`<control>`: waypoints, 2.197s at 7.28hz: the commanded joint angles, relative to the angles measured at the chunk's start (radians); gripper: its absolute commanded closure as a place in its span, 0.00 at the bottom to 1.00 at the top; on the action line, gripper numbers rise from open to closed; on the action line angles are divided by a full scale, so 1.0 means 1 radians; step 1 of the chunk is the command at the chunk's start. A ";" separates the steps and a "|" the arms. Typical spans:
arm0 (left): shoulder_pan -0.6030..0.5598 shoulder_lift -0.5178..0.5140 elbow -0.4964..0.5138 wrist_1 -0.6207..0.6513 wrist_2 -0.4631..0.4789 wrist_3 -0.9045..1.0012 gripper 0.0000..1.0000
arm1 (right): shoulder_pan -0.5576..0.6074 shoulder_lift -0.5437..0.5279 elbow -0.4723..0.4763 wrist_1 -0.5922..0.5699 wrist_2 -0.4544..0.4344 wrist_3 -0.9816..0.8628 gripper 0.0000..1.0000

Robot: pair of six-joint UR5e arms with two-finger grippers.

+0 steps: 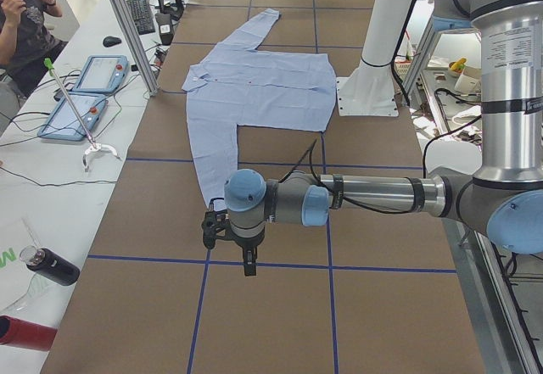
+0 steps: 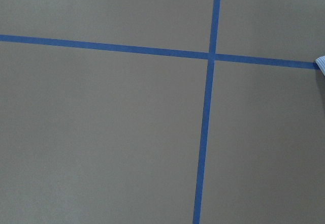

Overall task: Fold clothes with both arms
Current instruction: 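Move the right gripper down to the shirt's sleeve cuff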

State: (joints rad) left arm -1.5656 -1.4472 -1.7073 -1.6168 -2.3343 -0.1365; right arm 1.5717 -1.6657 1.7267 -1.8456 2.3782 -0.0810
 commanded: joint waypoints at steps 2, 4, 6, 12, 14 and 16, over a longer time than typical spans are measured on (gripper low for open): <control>0.001 -0.016 0.000 0.000 0.001 -0.002 0.00 | 0.005 0.007 -0.006 0.000 -0.014 -0.003 0.00; -0.001 -0.102 -0.005 0.002 0.000 0.000 0.00 | -0.002 0.047 -0.006 0.070 -0.010 -0.002 0.00; 0.013 -0.182 -0.040 -0.001 0.140 -0.003 0.00 | -0.030 0.055 -0.036 0.201 0.008 -0.002 0.00; 0.042 -0.136 0.009 -0.279 0.058 -0.029 0.00 | -0.293 0.066 -0.254 0.840 -0.028 0.505 0.00; 0.042 -0.128 0.011 -0.278 0.044 -0.025 0.00 | -0.312 0.003 -0.256 0.893 -0.040 0.541 0.01; 0.042 -0.125 0.006 -0.278 0.042 -0.023 0.00 | -0.343 -0.037 -0.254 0.948 -0.040 0.680 0.03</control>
State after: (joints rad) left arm -1.5233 -1.5740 -1.7001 -1.8941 -2.2906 -0.1605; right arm 1.2502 -1.6768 1.4722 -0.9431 2.3386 0.5164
